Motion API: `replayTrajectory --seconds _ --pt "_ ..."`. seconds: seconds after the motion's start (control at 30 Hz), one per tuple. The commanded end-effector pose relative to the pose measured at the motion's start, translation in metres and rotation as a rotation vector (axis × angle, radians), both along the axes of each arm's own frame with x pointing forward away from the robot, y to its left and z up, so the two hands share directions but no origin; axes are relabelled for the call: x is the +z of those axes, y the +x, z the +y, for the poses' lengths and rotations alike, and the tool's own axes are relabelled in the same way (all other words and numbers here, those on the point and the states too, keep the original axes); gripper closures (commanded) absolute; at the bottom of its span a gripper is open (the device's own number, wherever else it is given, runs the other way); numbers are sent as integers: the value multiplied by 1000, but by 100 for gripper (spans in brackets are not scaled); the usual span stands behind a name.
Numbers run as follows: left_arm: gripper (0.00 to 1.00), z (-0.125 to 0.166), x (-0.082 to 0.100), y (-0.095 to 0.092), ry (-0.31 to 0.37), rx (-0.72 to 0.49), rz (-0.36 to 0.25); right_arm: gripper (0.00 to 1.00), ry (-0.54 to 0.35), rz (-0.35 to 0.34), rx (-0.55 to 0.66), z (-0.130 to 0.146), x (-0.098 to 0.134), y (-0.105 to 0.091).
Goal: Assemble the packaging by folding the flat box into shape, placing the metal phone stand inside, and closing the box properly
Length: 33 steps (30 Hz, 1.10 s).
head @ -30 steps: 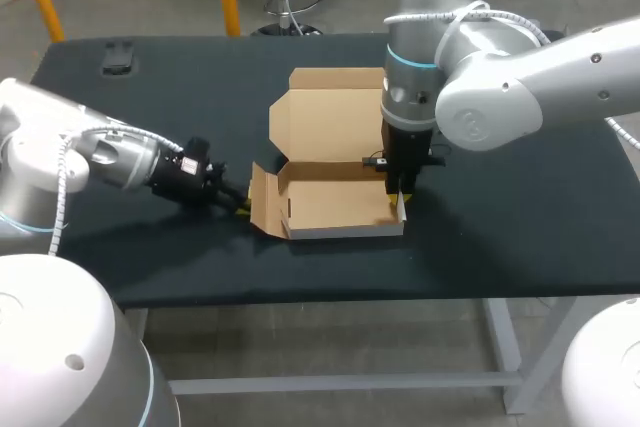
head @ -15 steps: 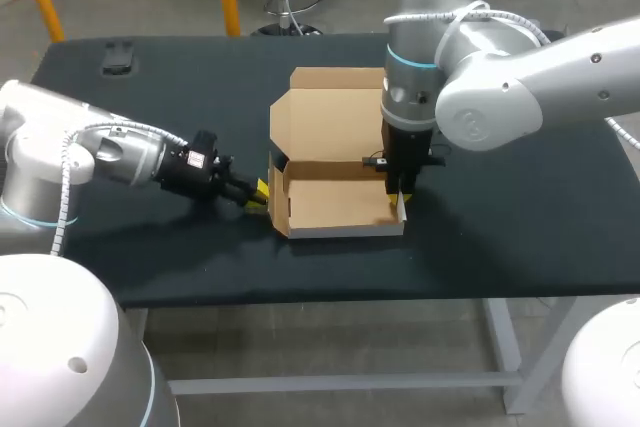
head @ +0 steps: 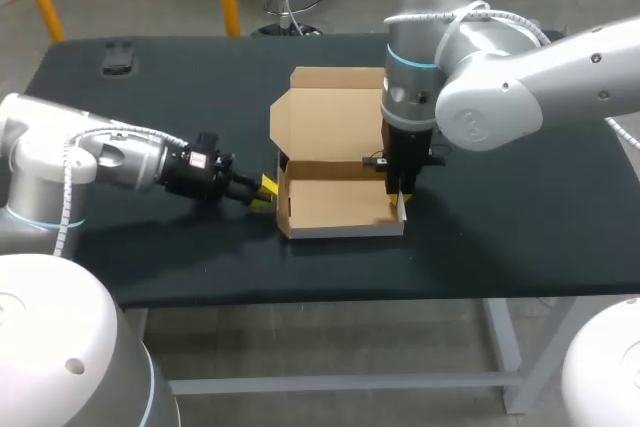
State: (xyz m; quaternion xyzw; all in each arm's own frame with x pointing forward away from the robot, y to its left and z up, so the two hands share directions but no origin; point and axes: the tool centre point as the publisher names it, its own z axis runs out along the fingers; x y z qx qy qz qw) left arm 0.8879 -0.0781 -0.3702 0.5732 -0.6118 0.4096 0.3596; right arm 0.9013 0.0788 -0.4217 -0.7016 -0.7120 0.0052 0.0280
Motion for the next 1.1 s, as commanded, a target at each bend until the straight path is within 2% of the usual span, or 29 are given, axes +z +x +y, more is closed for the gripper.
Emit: replayTrajectory --seconds 0.03,0.2,0.53,0.97,1.1 --pt "70 -4 0 1 -8 -1 2 100 -2 3 1 1 1 0" --pt "69 -10 2 2 -7 -3 11 100 -2 3 1 1 1 0" --pt "66 -23 3 2 50 -7 15 100 -2 3 1 1 1 0" --pt "65 -29 4 4 175 49 25 100 -2 3 1 1 1 0" --pt "63 -32 4 5 240 71 35 100 -2 3 1 1 1 0"
